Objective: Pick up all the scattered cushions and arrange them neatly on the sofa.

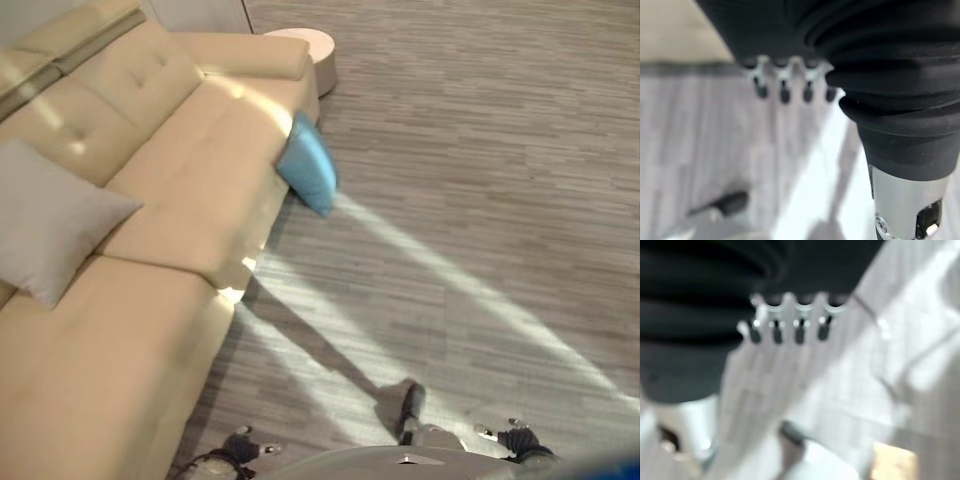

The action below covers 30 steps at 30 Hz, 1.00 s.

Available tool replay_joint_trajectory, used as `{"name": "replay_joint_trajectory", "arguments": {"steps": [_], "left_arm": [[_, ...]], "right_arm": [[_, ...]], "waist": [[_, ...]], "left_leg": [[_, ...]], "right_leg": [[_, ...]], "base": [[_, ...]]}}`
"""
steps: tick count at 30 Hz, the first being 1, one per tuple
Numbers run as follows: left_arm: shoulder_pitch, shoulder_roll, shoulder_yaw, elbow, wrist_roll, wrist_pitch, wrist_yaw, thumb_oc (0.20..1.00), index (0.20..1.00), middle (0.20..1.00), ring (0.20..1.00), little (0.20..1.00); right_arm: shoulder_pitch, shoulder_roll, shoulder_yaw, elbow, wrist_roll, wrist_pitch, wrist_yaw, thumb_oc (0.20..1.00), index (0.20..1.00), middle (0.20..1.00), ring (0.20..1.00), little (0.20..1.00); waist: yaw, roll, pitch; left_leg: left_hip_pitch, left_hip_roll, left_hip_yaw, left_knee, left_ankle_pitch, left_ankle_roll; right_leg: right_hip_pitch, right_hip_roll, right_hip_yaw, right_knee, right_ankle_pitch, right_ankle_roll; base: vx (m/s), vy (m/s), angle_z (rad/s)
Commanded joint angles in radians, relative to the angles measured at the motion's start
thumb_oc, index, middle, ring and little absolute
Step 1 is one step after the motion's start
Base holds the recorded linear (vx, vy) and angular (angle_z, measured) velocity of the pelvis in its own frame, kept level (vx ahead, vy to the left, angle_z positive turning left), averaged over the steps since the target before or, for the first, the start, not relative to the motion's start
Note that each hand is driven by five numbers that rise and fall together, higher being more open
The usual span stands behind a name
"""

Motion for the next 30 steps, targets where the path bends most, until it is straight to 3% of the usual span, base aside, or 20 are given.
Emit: {"name": "replay_joint_trajectory", "arguments": {"steps": [1, 3, 7, 9, 12, 15, 17, 19, 21, 22, 26, 29, 30], "left_arm": [[-0.060, 0.062, -0.023, -0.015, 0.008, -0.010, 0.007, 1.000, 1.000, 1.000, 1.000, 1.000], [-0.060, 0.055, -0.025, -0.024, 0.004, -0.015, 0.004, 1.000, 1.000, 1.000, 1.000, 1.000], [-0.052, 0.045, -0.011, -0.034, -0.012, -0.019, 0.000, 1.000, 1.000, 1.000, 1.000, 1.000], [-0.039, 0.046, -0.010, -0.032, -0.002, -0.021, -0.005, 1.000, 1.000, 1.000, 1.000, 1.000], [-0.028, 0.057, -0.005, -0.033, 0.003, -0.017, -0.006, 1.000, 1.000, 1.000, 1.000, 1.000], [-0.036, 0.072, -0.005, -0.039, 0.013, -0.012, -0.007, 1.000, 1.000, 1.000, 1.000, 1.000], [-0.040, 0.079, -0.010, -0.039, 0.015, -0.008, -0.002, 1.000, 1.000, 1.000, 1.000, 1.000], [-0.044, 0.080, -0.011, -0.040, 0.011, -0.007, 0.001, 1.000, 1.000, 1.000, 1.000, 1.000], [-0.056, 0.065, -0.027, -0.037, 0.015, -0.009, 0.000, 1.000, 1.000, 1.000, 1.000, 1.000], [-0.056, 0.065, -0.027, -0.037, 0.015, -0.009, 0.000, 1.000, 1.000, 1.000, 1.000, 1.000], [-0.091, 0.054, -0.054, -0.013, 0.051, -0.010, 0.002, 1.000, 1.000, 1.000, 1.000, 1.000], [-0.096, 0.039, -0.067, 0.003, 0.070, -0.011, -0.001, 1.000, 1.000, 1.000, 1.000, 1.000], [-0.096, 0.038, -0.067, 0.003, 0.070, -0.011, -0.001, 1.000, 1.000, 1.000, 1.000, 1.000]], "right_arm": [[-0.015, -0.011, -0.018, 0.039, 0.044, -0.007, -0.025, 1.000, 1.000, 1.000, 1.000, 1.000], [-0.023, -0.020, -0.011, 0.027, 0.042, -0.013, -0.021, 1.000, 1.000, 1.000, 1.000, 1.000], [-0.047, -0.032, 0.003, 0.018, 0.026, -0.025, -0.019, 1.000, 1.000, 1.000, 1.000, 1.000], [-0.057, -0.035, 0.005, 0.013, 0.000, -0.028, -0.021, 1.000, 1.000, 1.000, 1.000, 1.000], [-0.050, -0.035, -0.004, 0.016, -0.007, -0.023, -0.018, 1.000, 1.000, 1.000, 1.000, 1.000], [-0.044, -0.031, -0.007, 0.035, -0.035, -0.006, -0.010, 1.000, 1.000, 1.000, 1.000, 1.000], [-0.034, -0.029, -0.014, 0.040, -0.039, -0.001, -0.007, 1.000, 1.000, 1.000, 1.000, 1.000], [-0.030, -0.025, -0.015, 0.040, -0.036, 0.003, -0.010, 1.000, 1.000, 1.000, 1.000, 1.000], [-0.024, -0.028, -0.011, 0.050, -0.037, 0.014, -0.010, 1.000, 1.000, 1.000, 1.000, 1.000], [-0.024, -0.028, -0.011, 0.049, -0.037, 0.014, -0.010, 1.000, 1.000, 1.000, 1.000, 1.000], [-0.009, -0.022, -0.036, 0.064, -0.015, 0.021, -0.012, 1.000, 1.000, 1.000, 1.000, 1.000], [0.005, -0.013, -0.041, 0.077, -0.012, 0.027, -0.012, 1.000, 1.000, 1.000, 1.000, 1.000], [0.005, -0.014, -0.040, 0.077, -0.011, 0.027, -0.012, 1.000, 1.000, 1.000, 1.000, 1.000]], "waist": [[0.023, -0.060, 0.032], [0.041, -0.057, 0.028], [0.105, -0.014, 0.034], [0.138, -0.010, 0.030], [0.142, -0.012, 0.013], [0.118, 0.001, 0.021], [0.089, 0.017, 0.037], [0.081, 0.022, 0.036], [0.063, 0.026, 0.035], [0.063, 0.028, 0.037], [-0.004, 0.044, 0.040], [-0.042, 0.009, 0.015], [-0.042, 0.013, 0.018]], "left_leg": [[-0.101, 0.124, 0.039, -0.198, 0.113, 0.007], [-0.154, 0.071, 0.045, -0.235, 0.102, 0.020], [-0.264, -0.056, 0.015, -0.328, 0.216, 0.033], [-0.288, -0.086, 0.011, -0.326, 0.231, 0.044], [-0.268, -0.084, 0.018, -0.307, 0.219, 0.070], [-0.192, -0.073, 0.044, -0.313, 0.173, 0.101], [-0.141, -0.067, 0.043, -0.323, 0.153, 0.112], [-0.115, -0.064, 0.039, -0.344, 0.151, 0.109], [-0.073, -0.059, 0.050, -0.359, 0.128, 0.091], [-0.071, -0.057, 0.049, -0.359, 0.127, 0.090], [-0.019, -0.007, 0.077, -0.359, 0.077, 0.062], [0.006, 0.002, 0.099, -0.359, 0.047, 0.038], [0.011, 0.007, 0.100, -0.359, 0.044, 0.037]], "right_leg": [[0.037, -0.029, 0.011, -0.011, -0.060, 0.247], [0.071, -0.023, 0.004, -0.011, -0.087, 0.246], [0.135, 0.037, 0.037, -0.011, -0.157, 0.226], [0.199, 0.077, 0.071, -0.011, -0.194, 0.214], [0.213, 0.070, 0.065, 0.056, -0.212, 0.218], [0.132, -0.001, 0.022, 0.304, -0.181, 0.260], [0.051, -0.039, 0.026, 0.451, -0.126, 0.278], [0.029, -0.046, 0.010, 0.446, -0.127, 0.269], [0.025, -0.084, -0.034, 0.230, -0.123, 0.251], [0.031, -0.080, -0.036, 0.222, -0.120, 0.251], [-0.079, -0.144, 0.059, -0.006, -0.028, 0.279], [-0.081, -0.150, 0.089, -0.011, 0.000, 0.301], [-0.075, -0.145, 0.088, -0.011, -0.002, 0.300]], "base": [[0.33, -0.228, -0.02], [0.31, -0.134, -0.03], [0.31, -0.057, -0.10], [0.58, -0.027, -0.24], [0.44, 0.071, -0.11], [0.33, 0.141, 0.03], [0.35, 0.070, 0.27], [0.32, -0.035, 0.70], [0.52, -0.186, 0.20], [0.41, -0.215, 0.30], [0.36, -0.272, 0.53], [0.31, -0.293, 0.89], [0.37, -0.287, 1.24]]}}
